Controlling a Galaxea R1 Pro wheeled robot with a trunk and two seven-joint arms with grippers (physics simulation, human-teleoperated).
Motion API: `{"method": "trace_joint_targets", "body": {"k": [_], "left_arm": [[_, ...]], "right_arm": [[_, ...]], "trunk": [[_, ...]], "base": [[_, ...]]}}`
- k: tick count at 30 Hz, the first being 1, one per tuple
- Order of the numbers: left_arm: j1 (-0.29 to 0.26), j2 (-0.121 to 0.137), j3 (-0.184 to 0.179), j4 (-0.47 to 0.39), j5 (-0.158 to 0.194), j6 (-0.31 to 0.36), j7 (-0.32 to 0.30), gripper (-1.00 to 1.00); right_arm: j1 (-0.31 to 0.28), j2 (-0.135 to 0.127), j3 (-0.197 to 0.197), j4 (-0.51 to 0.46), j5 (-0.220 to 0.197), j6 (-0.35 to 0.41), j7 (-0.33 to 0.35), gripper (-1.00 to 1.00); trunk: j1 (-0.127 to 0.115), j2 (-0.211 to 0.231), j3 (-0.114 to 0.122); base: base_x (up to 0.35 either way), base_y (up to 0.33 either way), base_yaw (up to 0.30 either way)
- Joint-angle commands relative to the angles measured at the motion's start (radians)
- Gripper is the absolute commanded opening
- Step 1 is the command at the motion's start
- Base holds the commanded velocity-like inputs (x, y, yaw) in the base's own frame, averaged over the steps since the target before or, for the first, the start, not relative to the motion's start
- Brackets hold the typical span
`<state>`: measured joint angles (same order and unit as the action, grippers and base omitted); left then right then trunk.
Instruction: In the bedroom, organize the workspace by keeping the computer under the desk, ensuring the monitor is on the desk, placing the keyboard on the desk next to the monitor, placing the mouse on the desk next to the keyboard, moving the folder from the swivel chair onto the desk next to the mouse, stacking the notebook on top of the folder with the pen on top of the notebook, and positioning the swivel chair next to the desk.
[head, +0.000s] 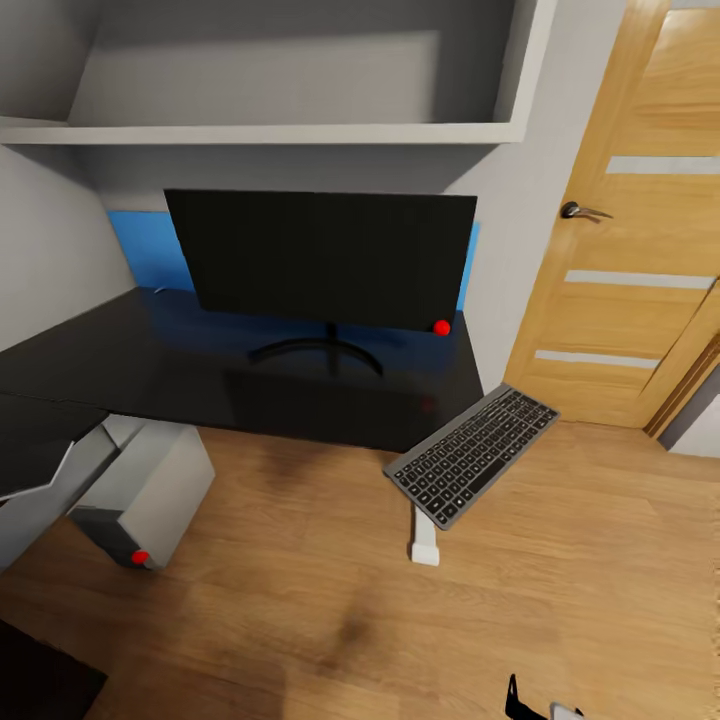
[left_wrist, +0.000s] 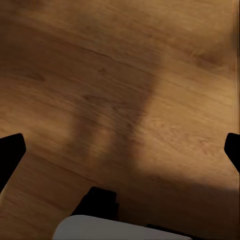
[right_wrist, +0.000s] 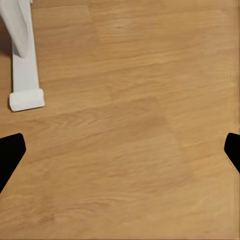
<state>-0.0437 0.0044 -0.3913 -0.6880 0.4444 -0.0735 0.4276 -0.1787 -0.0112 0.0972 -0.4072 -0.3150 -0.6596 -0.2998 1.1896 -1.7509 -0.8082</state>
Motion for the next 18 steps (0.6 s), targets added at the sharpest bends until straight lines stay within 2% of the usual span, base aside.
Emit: {"method": "trace_joint_targets", "body": {"k": [1,10,18], "left_arm": [[-0.001,0.001,-0.007,0.004,0.010,-0.010,0.007,1.00],[-0.001,0.000,-0.010,0.012,0.007,-0.015,0.007,1.00],[-0.001,0.000,-0.009,0.013,0.007,-0.014,0.008,1.00]], "right_arm": [[-0.001,-0.001,0.009,0.001,-0.004,-0.002,-0.007,1.00],[-0.001,-0.001,0.010,0.023,-0.004,-0.003,-0.003,1.00],[-0.001,-0.001,0.009,0.034,-0.004,-0.003,-0.002,1.00]], "trunk": [[0.000,0.000,-0.001],[0.000,0.000,-0.001],[0.000,0.000,-0.001]], "base": [[0.175,0.000,-0.259],[0.066,-0.017,-0.262],[0.176,-0.228,-0.263]]}}
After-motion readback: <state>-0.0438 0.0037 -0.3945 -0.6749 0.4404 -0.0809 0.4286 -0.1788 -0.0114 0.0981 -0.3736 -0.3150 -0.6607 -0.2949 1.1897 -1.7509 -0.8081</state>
